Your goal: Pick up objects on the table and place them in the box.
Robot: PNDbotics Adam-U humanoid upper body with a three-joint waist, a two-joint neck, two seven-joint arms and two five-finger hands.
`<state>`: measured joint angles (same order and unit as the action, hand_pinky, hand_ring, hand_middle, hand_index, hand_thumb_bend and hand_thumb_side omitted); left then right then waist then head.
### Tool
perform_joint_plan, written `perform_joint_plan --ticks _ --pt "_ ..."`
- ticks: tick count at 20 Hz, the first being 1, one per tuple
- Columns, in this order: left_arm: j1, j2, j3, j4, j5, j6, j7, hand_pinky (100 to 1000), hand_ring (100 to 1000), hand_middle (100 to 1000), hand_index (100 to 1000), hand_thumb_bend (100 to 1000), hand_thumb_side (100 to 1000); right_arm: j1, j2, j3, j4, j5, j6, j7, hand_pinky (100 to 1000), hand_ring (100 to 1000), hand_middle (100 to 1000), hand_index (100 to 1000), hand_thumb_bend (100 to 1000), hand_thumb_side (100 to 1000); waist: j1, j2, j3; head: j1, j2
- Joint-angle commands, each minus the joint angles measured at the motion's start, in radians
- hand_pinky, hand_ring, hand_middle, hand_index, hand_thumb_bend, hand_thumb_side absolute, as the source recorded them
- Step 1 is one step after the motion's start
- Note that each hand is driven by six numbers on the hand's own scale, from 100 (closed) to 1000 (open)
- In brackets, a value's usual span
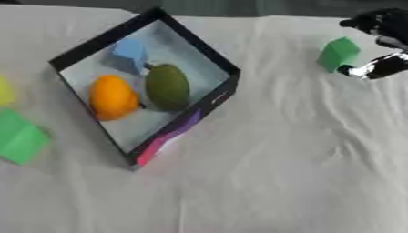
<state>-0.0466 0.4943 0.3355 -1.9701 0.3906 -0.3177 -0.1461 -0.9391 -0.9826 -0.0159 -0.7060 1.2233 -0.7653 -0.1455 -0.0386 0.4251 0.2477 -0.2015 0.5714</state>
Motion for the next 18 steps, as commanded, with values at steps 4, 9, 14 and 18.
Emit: perform_joint_plan --ticks 4,9,14,18 --pt "-0.004 0.020 0.006 -0.009 -0.001 -0.003 -0.008 813 646 740 734 100 577 -0.005 -0.044 -0.015 0.006 -0.026 0.004 0.026 878 895 857 1000 437 762 -0.009 -0.006 0.003 -0.002 -0.020" --pt "-0.003 0.018 0.007 -0.008 -0.001 -0.005 -0.010 814 645 740 733 100 578 -0.002 -0.043 -0.016 0.008 -0.026 0.008 0.031 872 892 860 1000 438 760 -0.007 -0.003 0.005 -0.004 -0.015" --pt "-0.004 0.016 0.006 -0.006 -0.001 -0.005 -0.013 815 643 740 732 100 578 -0.002 -0.039 -0.019 0.013 -0.037 0.010 0.032 873 891 860 1000 439 758 -0.006 0.000 0.007 -0.006 -0.009" --pt "-0.004 0.015 0.006 -0.005 -0.001 -0.006 -0.016 815 643 740 732 100 578 -0.006 -0.034 -0.020 0.017 -0.056 0.009 0.037 868 883 855 1000 444 752 -0.006 0.002 0.010 -0.010 -0.011"
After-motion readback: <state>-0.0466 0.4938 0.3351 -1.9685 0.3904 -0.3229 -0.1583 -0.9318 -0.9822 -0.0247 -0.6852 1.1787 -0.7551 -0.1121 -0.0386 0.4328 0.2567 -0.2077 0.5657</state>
